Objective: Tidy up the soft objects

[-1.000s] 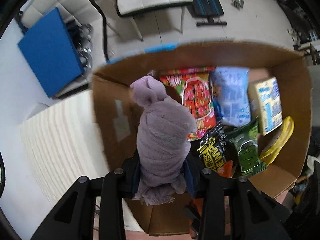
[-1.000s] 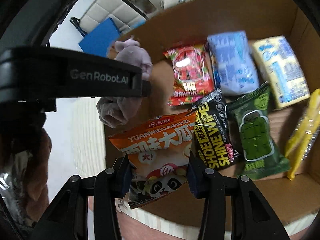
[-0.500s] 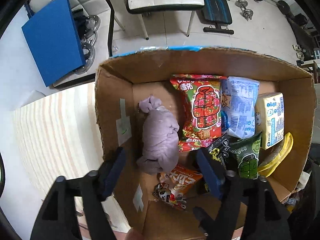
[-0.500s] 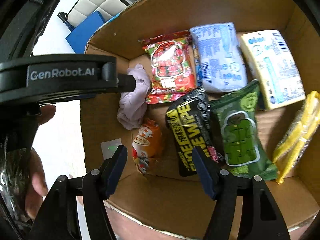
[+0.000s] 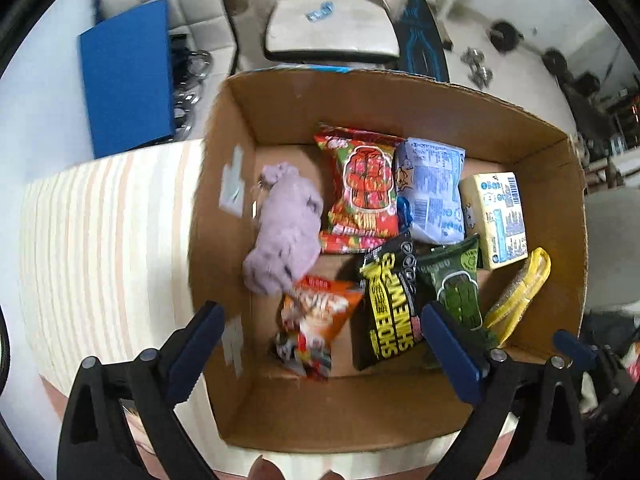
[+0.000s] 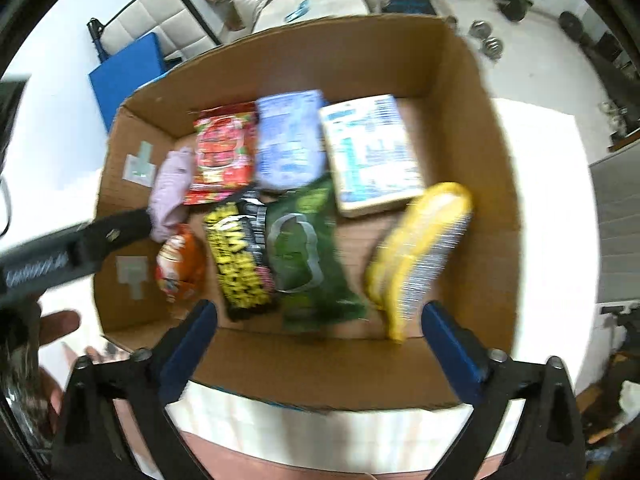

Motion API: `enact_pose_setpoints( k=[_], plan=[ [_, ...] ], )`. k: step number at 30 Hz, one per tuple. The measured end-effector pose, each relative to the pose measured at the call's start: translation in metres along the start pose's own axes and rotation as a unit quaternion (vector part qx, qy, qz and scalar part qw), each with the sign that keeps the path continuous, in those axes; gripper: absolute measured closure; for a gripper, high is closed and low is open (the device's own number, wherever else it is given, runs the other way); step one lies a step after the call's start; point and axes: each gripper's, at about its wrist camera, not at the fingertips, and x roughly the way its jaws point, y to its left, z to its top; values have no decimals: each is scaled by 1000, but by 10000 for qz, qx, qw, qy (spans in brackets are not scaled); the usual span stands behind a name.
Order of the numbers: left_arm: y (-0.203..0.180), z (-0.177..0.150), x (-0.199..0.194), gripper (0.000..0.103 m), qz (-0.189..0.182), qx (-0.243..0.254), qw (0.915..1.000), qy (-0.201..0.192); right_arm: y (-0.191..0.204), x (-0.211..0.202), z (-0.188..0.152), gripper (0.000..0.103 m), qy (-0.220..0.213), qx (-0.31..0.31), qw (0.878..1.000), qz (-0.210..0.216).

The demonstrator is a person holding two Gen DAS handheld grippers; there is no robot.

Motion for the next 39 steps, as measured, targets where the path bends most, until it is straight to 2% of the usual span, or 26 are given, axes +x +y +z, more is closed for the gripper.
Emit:
enact_pose_setpoints(
  k=[3,5,9,15,21,25,33,39],
  plan=[
    [1,-20,-13,0,-46,-196,9990,-409,-10,-14,-7,0,-225,-86,9991,-341],
    [0,-31,-19,0,-136,-280,9983,-502,-13,-20,-11,0,-312,-108,9985,-438],
    [-9,-48,-34,0,119,-159,9969,-759,-20,-39,-18,0,-498,-68,9972,-562],
    [-22,-61,-55,0,338,63,9938,-1059,-26,-48,-27,0,-593,139,9966,-554],
    [-29,-71,-76,0,263,47,9921,-1227,-29,-66,-36,0,-691,141,9960,-545],
    [-33,-84,-100,0,212,10,9900,-1394,-30,-94,-50,0,-892,100,9947,-498],
    [-52,-146,-176,0,241,168,9793,-2004,-21,-182,-112,0,-1591,-177,9859,-492],
    [-61,-193,-224,0,270,288,9740,-2229,-17,-240,-164,0,-1962,-239,9795,-385]
  ],
)
